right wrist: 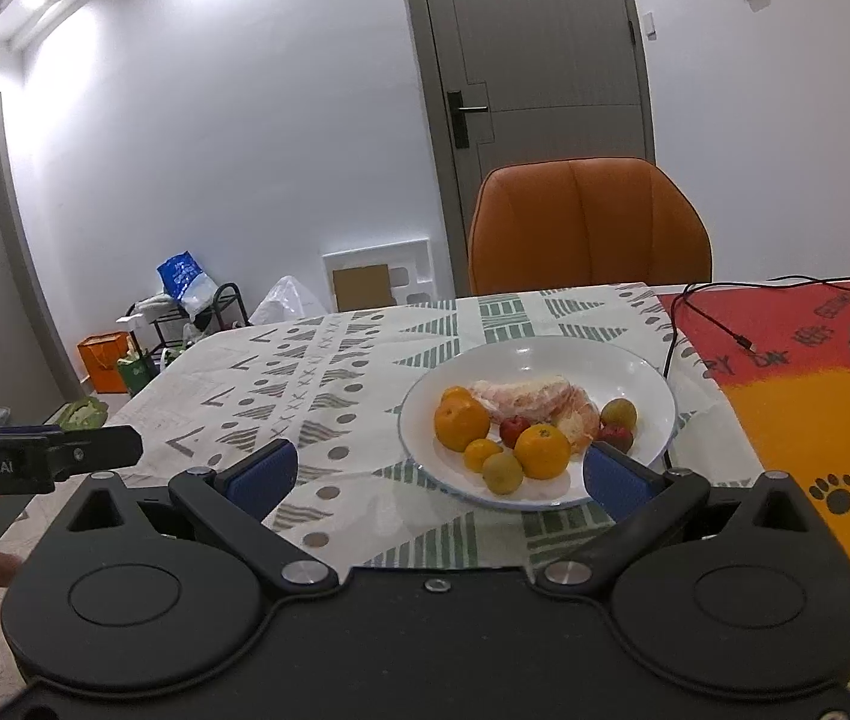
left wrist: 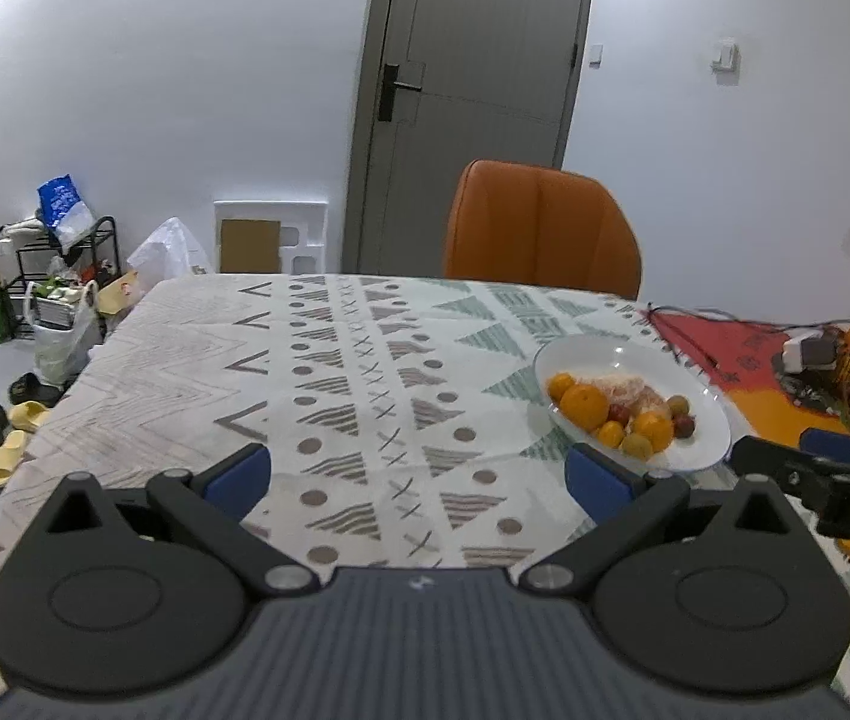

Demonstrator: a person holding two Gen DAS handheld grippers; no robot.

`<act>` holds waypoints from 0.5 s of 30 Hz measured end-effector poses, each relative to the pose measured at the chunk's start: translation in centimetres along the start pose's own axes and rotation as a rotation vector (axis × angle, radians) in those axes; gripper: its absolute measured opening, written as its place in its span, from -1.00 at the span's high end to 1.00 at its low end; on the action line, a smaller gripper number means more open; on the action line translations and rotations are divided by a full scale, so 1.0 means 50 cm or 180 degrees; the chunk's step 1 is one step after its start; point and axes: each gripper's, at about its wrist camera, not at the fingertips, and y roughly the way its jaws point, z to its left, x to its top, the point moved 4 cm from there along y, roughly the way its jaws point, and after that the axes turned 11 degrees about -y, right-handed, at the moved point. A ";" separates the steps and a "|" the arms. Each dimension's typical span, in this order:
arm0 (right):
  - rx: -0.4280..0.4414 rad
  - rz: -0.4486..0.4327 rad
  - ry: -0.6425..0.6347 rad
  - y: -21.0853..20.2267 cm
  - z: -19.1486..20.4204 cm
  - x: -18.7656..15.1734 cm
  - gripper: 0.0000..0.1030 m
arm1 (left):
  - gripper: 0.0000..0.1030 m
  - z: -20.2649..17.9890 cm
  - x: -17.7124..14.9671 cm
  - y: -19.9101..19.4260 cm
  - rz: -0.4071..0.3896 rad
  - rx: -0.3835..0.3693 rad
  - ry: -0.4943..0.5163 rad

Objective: Organize fruits

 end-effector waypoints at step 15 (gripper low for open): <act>0.0034 0.0058 0.0045 -0.047 0.011 -0.019 -1.00 | -1.00 -0.010 -0.039 -0.042 0.0076 0.0104 0.0124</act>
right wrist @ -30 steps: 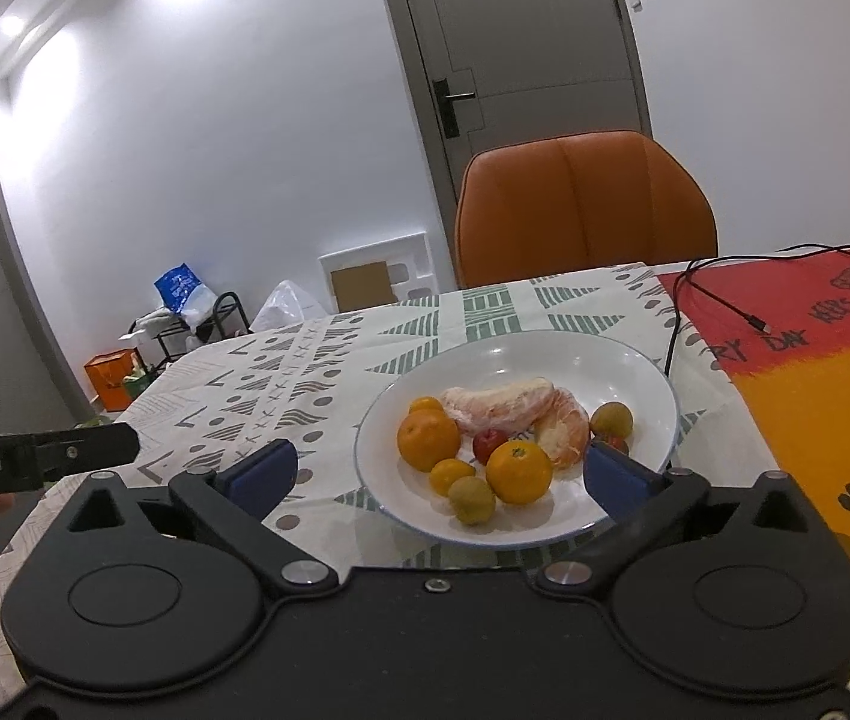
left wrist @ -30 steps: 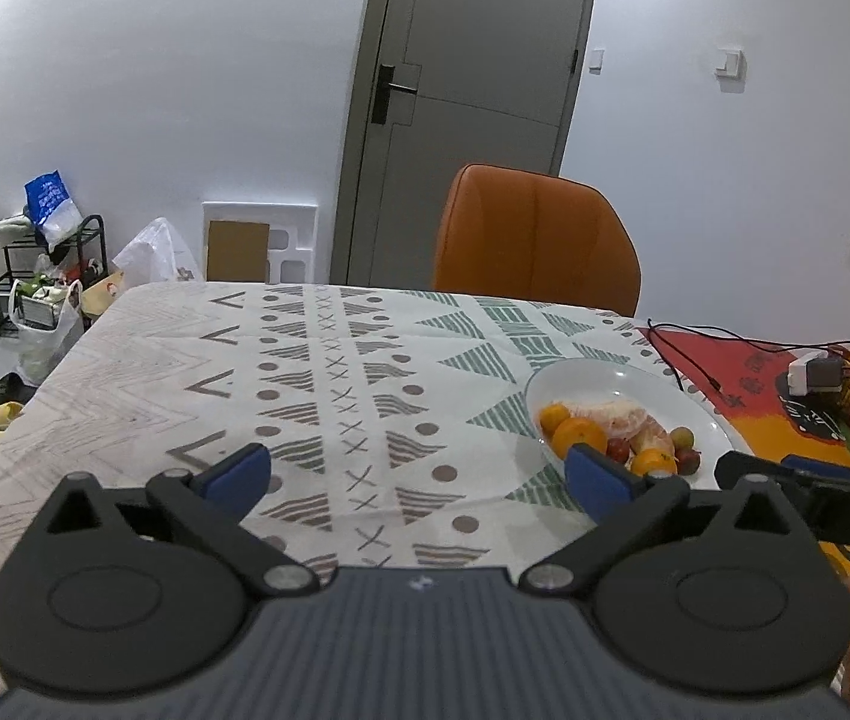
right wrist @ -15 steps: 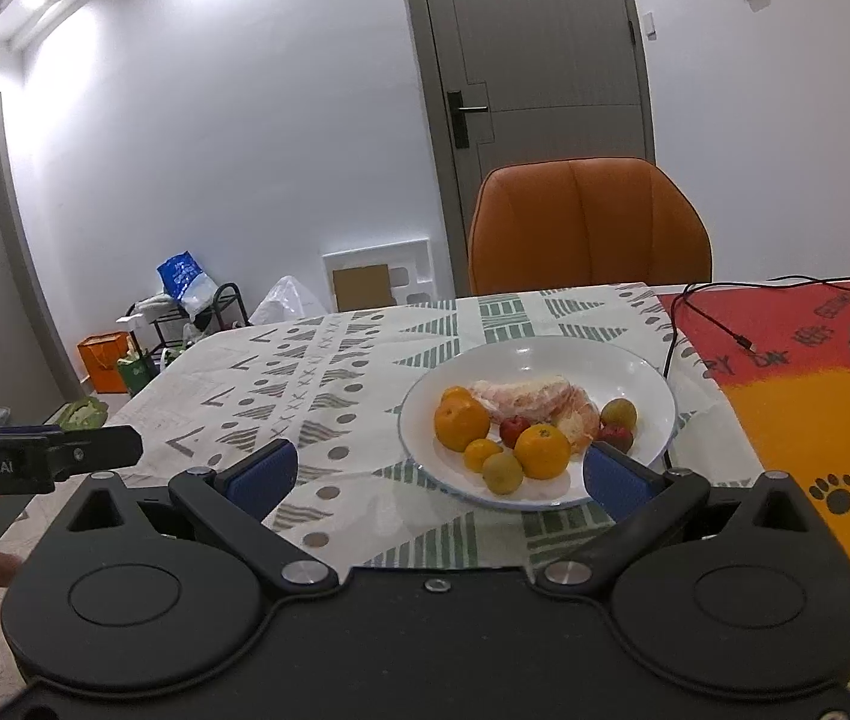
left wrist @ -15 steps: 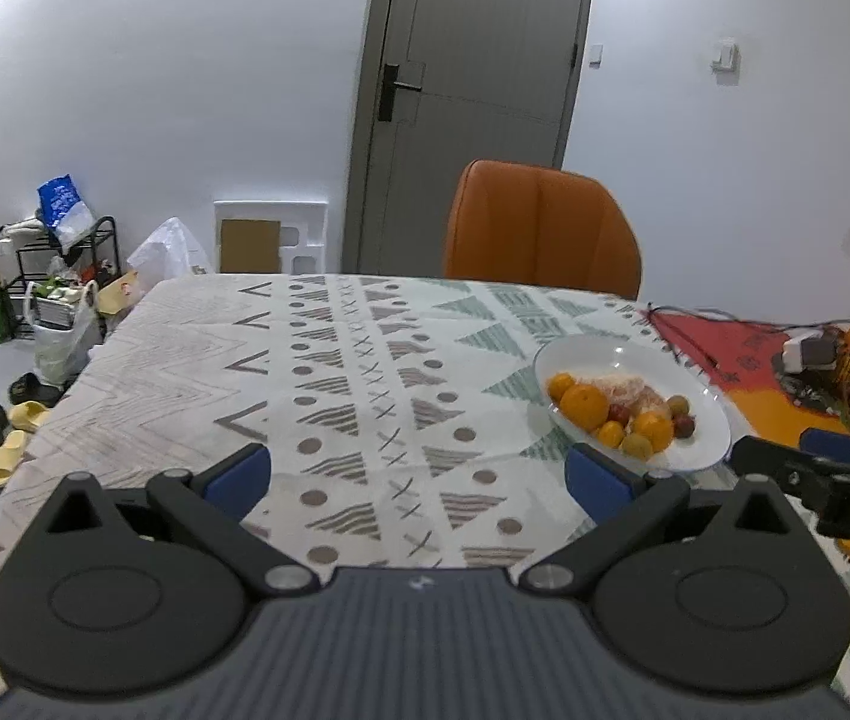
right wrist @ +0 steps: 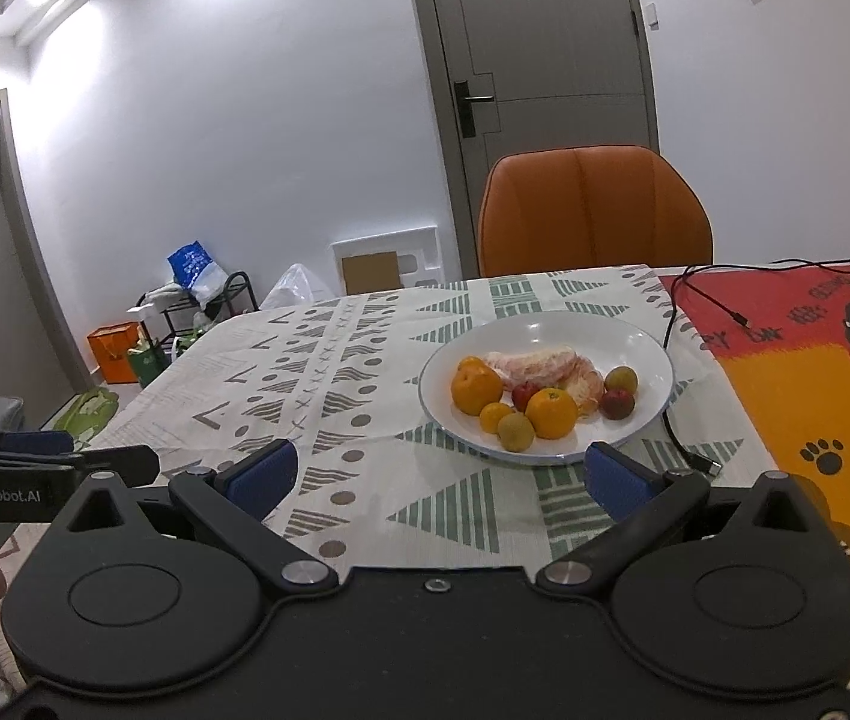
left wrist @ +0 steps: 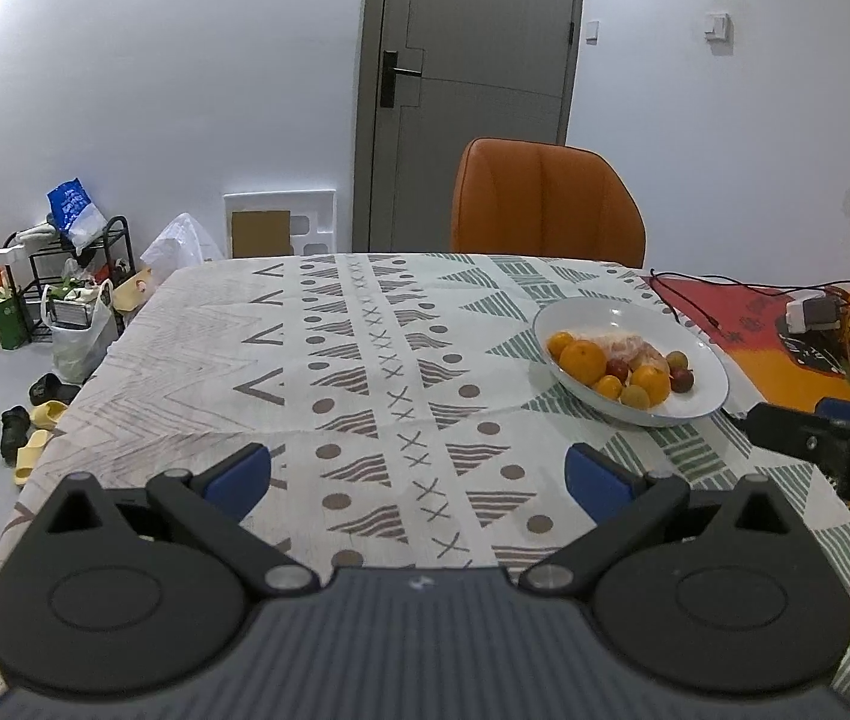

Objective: Organize fruits

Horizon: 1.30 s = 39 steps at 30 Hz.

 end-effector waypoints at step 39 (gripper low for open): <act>0.0005 0.0018 -0.0145 -0.002 0.019 -0.006 -1.00 | -1.00 0.024 -0.004 -0.013 -0.0013 0.0073 -0.0058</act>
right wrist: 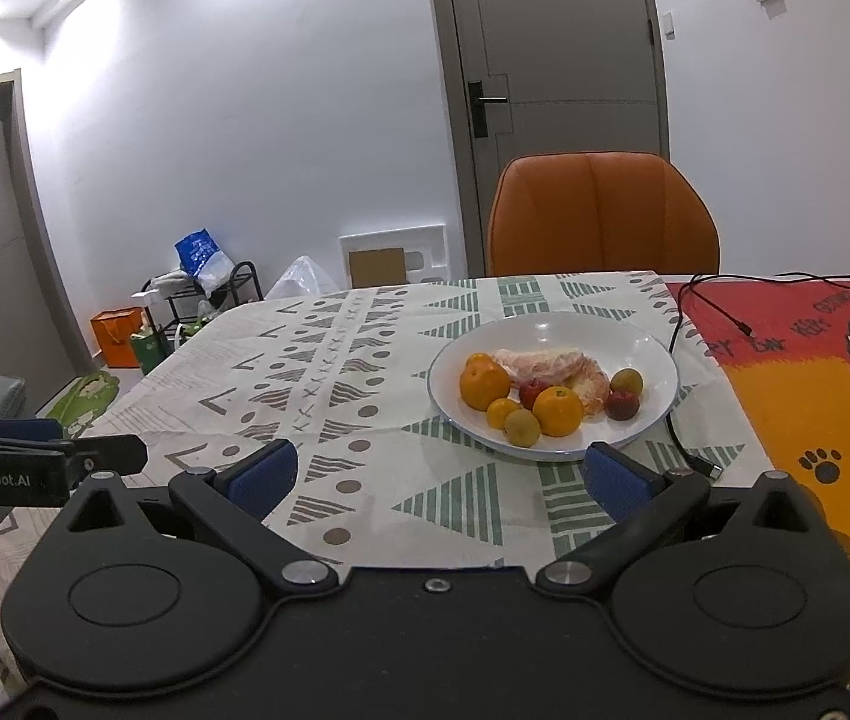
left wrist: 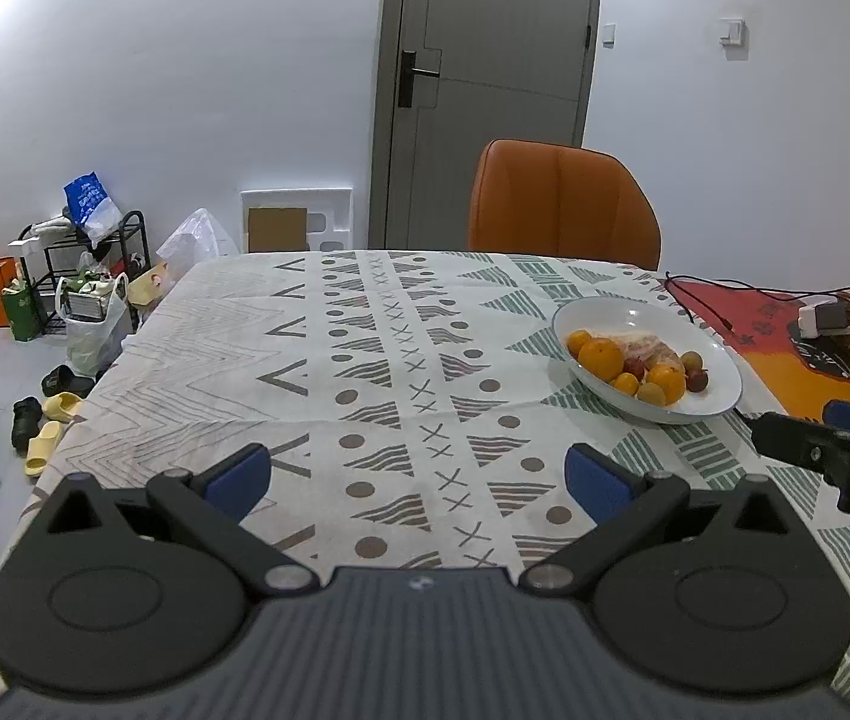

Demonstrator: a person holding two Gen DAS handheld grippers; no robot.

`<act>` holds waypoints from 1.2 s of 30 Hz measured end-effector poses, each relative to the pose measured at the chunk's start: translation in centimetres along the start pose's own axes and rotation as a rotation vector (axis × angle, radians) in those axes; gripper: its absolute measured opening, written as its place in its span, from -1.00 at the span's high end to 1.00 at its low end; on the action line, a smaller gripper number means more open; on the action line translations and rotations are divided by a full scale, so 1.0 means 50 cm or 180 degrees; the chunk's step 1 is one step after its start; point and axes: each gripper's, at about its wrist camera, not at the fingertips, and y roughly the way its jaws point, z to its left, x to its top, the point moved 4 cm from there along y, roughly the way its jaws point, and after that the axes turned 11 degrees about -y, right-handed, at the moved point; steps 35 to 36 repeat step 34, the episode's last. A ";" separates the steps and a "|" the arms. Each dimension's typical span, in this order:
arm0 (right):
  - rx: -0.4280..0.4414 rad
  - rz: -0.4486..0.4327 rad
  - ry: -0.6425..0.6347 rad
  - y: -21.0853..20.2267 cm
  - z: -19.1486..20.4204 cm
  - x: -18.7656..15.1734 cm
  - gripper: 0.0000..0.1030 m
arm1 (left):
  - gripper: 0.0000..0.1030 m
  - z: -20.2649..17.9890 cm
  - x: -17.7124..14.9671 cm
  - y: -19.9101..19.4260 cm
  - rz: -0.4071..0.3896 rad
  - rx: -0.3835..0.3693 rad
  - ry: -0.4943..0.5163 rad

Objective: Organize fruits

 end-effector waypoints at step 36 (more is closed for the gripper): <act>-0.0013 -0.0017 -0.0041 0.002 0.009 -0.002 -1.00 | -1.00 0.007 0.000 0.000 -0.0029 0.0003 -0.0045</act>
